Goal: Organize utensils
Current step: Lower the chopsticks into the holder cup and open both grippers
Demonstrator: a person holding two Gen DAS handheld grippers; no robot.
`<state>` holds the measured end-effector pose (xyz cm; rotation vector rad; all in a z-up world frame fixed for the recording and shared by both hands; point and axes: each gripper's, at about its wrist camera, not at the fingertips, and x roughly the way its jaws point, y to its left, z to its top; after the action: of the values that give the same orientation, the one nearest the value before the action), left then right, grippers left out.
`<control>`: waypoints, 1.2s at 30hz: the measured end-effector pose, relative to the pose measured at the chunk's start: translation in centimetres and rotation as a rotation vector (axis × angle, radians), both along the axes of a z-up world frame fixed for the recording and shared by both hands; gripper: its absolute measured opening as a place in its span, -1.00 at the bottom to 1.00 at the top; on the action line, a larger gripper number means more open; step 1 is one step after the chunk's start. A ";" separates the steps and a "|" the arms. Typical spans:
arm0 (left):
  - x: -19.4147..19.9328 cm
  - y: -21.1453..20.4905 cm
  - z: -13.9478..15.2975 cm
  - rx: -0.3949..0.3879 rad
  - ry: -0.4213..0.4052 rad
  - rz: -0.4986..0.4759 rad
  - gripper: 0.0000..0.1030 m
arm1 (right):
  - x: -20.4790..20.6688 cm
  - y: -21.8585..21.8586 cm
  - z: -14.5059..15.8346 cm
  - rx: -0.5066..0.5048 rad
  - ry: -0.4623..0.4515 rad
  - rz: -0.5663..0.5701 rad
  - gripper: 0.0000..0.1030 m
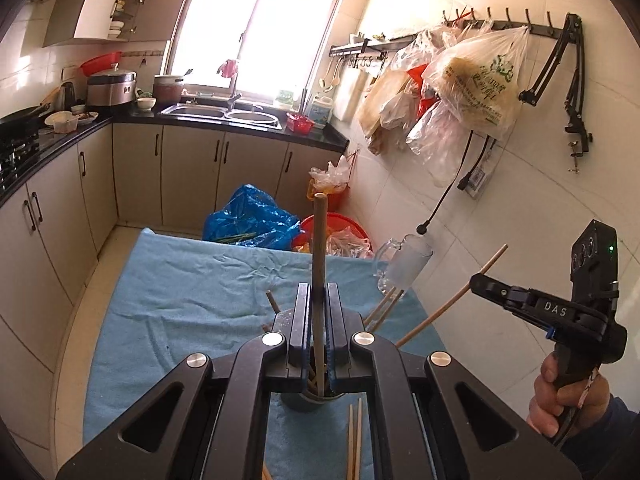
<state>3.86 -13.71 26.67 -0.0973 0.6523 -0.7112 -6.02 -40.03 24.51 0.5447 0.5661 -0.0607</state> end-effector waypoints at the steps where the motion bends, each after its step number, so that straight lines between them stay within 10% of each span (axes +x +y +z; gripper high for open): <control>1: 0.2 -0.2 -0.3 0.002 0.006 0.002 -0.89 | 0.4 0.0 -0.4 -0.002 0.008 0.003 -0.87; 36: 3.3 -2.9 -7.7 0.101 0.116 0.018 -0.89 | 5.5 0.5 -8.5 0.035 0.194 0.064 -0.87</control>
<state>7.16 -16.65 19.01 -0.0517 0.7959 -0.6572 -0.49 -39.53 16.04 0.5580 0.7749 -0.0433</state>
